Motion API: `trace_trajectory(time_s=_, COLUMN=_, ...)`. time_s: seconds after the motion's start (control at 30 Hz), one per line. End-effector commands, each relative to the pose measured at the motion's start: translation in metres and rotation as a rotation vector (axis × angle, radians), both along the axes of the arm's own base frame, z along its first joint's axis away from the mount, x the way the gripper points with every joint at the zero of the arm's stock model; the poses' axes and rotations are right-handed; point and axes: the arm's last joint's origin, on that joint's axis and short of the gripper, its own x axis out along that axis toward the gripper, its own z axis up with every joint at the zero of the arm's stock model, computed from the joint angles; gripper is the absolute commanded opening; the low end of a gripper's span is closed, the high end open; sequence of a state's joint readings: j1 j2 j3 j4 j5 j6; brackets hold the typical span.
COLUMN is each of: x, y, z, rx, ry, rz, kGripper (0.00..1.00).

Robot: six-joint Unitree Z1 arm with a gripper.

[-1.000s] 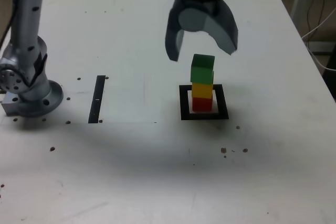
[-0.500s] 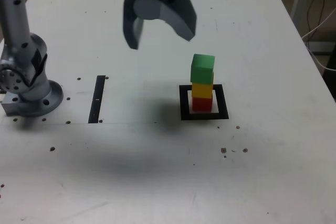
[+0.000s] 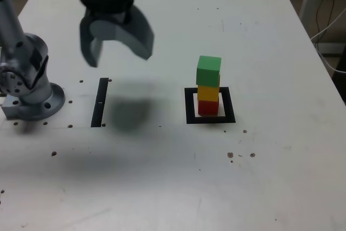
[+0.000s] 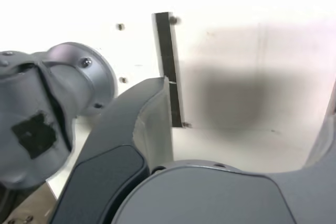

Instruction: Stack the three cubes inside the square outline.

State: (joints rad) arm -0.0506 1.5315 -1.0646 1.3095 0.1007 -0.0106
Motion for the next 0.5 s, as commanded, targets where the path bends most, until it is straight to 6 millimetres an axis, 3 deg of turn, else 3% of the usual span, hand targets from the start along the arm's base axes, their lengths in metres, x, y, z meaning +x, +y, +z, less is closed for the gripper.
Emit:
trace_trajectory(time_s=0.0, x=-0.010, y=0.000, z=-0.008, rx=-0.006, ry=-0.003, rz=0.009, kGripper=1.00)
trace_trajectory(time_s=0.27, x=-0.037, y=0.001, z=-0.043, rx=-0.024, ry=0.016, rz=0.028, kGripper=1.00)
trace_trajectory(time_s=0.47, x=-0.040, y=-0.001, z=-0.064, rx=-0.043, ry=0.010, rz=0.032, kGripper=1.00)
